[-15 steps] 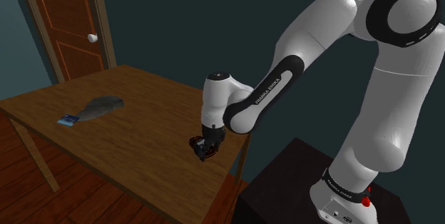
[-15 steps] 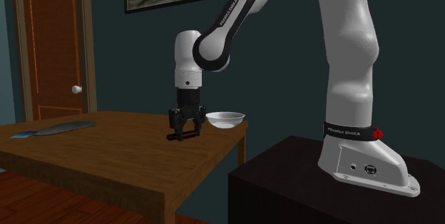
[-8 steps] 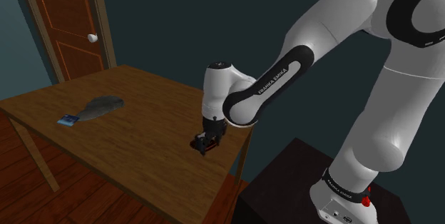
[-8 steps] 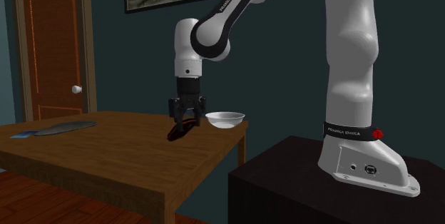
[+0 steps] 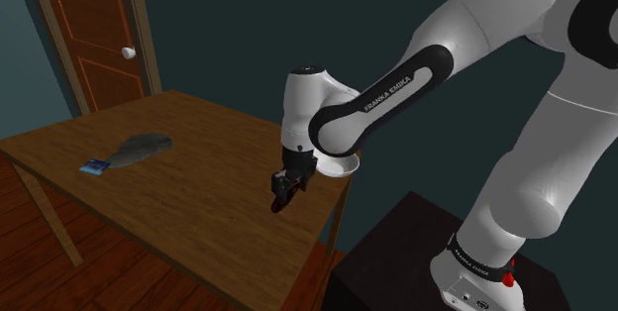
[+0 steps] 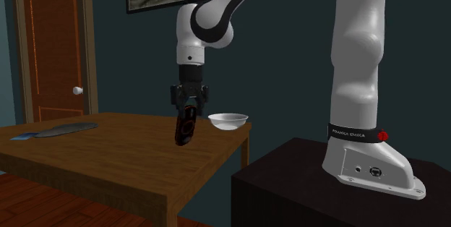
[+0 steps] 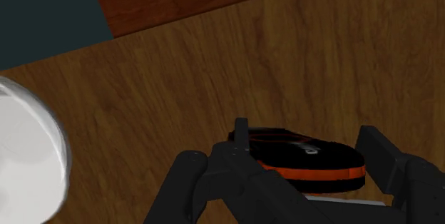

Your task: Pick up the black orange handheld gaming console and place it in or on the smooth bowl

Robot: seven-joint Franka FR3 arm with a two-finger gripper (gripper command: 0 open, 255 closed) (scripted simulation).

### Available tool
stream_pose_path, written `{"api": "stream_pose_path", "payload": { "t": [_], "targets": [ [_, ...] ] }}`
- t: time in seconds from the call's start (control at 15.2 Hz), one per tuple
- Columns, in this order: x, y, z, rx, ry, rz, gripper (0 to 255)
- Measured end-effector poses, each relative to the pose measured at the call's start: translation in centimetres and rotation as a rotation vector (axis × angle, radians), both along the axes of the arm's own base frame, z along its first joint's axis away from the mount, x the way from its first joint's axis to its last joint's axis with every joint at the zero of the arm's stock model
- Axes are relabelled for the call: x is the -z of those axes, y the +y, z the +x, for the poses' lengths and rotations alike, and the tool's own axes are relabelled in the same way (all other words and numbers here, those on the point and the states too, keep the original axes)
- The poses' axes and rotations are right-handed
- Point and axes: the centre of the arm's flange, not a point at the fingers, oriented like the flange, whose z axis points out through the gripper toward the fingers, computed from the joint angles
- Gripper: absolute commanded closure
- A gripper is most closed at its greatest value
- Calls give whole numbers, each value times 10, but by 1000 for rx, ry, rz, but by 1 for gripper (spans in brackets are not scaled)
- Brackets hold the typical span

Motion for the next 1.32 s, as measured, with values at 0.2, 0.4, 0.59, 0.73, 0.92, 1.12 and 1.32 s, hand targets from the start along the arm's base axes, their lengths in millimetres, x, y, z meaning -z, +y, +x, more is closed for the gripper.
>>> {"api": "stream_pose_path", "payload": {
  "t": [0.2, 0.4, 0.59, 0.73, 0.92, 1.12, 1.32],
  "targets": [
    [-16, -1, 0, 0, 0, 0, 255],
    [-31, 0, 0, 0, 0, 0, 255],
    [-36, -27, 3, 1, 1, -1, 255],
    [-35, -54, 8, 1, 0, -1, 255],
    [-36, -94, 9, 2, 0, 0, 255],
    [-37, -119, 12, 1, 1, 0, 0],
    [-29, -117, 29, 79, 16, -1, 0]
  ]
}}
